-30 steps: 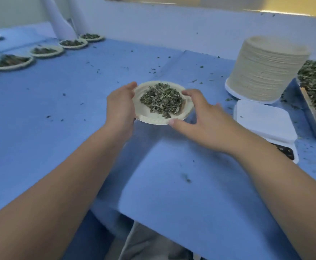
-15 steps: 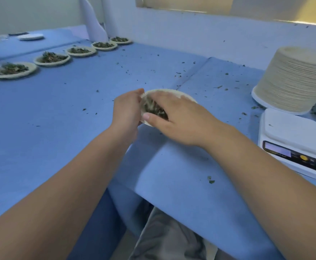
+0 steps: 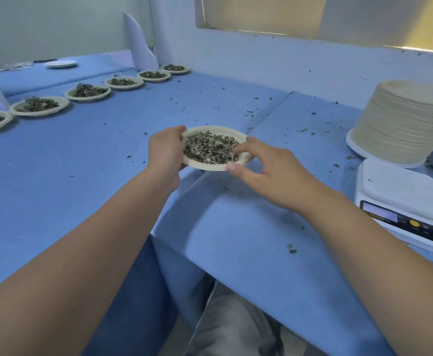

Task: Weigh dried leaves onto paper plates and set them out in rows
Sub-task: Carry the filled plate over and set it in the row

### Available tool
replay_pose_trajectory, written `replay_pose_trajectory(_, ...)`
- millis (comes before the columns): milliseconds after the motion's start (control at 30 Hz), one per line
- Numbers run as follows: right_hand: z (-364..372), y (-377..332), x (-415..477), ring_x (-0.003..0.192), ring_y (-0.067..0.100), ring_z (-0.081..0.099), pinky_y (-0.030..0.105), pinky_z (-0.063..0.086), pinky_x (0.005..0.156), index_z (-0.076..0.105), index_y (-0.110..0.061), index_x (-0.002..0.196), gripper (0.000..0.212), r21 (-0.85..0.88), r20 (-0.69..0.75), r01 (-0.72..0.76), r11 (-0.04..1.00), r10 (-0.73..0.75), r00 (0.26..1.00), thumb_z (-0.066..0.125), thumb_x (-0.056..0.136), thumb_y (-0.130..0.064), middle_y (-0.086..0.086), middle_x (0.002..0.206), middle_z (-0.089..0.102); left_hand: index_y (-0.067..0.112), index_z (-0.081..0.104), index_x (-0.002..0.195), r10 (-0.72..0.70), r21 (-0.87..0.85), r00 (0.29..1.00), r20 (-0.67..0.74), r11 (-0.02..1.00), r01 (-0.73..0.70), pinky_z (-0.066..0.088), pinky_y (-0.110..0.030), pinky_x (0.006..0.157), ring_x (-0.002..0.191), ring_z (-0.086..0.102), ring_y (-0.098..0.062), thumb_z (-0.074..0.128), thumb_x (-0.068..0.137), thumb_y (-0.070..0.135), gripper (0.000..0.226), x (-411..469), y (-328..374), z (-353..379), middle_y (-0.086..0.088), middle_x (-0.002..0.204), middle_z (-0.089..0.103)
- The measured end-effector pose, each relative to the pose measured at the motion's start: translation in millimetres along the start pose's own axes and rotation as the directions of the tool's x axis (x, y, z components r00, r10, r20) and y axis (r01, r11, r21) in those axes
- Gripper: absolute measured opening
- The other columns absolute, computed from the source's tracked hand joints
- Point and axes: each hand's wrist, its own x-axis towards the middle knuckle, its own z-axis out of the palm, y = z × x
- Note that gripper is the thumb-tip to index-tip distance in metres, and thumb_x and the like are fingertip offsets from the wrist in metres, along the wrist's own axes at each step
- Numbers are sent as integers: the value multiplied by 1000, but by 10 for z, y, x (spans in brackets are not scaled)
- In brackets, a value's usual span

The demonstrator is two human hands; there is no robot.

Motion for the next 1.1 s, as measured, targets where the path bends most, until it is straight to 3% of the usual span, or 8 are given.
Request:
replay_pose_trajectory(200,165,56,211,126,-19,28,-8,15,91,67,-34,109,33,55,-7,87,995,-87,996,70,86,-57,-6,145,53,24,57,78,-12,-33,1000,-15,999,11,44,-37,67,72,54,-21,57,84,17,9,171,20,-11,4,72,50)
replay_pose_trajectory(333,341,100,485,141,5,37,-4,16,92,70,-35,105,28,70,-49,71,995,-68,996,74,85,-54,-22,139,54,24,60,79,-38,-53,999,-11,998,37,44,-38,70,74,56,-22,56,84,18,8,474,-31,-78,4,76,53)
replay_pose_trajectory(433,502,146,826,127,7,50,-7,22,85,73,-31,102,29,90,-117,64,994,-54,992,77,83,-52,-25,130,55,30,70,104,-44,-63,999,-26,997,42,55,-36,72,87,68,-23,49,95,20,25,836,-48,-66,5,103,70)
replay_pose_trajectory(600,851,291,1634,119,-2,49,-11,20,84,76,-26,100,33,161,-177,10,987,19,984,82,79,-50,-13,118,66,23,59,136,7,-18,999,-47,1000,-8,60,-34,76,106,68,-21,42,96,14,44,1618,-58,62,-4,126,65)
replay_pose_trajectory(700,1048,468,2275,109,8,57,2,33,79,73,-26,102,35,109,-172,-78,991,96,980,78,80,-53,-12,108,67,11,53,143,21,33,999,-32,999,-20,60,-40,87,102,65,-20,43,98,12,46,2150,-55,163,-13,132,61)
replay_pose_trajectory(800,1230,675,2900,110,20,59,29,47,85,71,-20,102,39,58,-176,-164,985,172,969,76,82,-53,-2,103,71,1,56,136,36,98,998,52,994,-41,53,-51,104,105,60,-25,44,100,12,40,2684,-39,278,-23,138,60)
replay_pose_trajectory(933,1423,913,3713,111,26,58,36,50,86,70,-18,102,41,8,-162,-198,980,196,967,72,84,-55,2,103,70,6,55,140,42,108,996,85,993,-51,47,-51,113,125,60,-32,45,103,11,39,3356,51,464,-19,144,58)
replay_pose_trajectory(1100,1645,1187,4790,113,35,58,41,51,94,66,-20,101,43,-162,-162,-235,958,209,964,59,88,-61,7,111,69,21,60,127,-1,-100,996,94,995,10,58,-33,95,119,60,-19,47,105,14,26,3809,5,472,1,124,60)
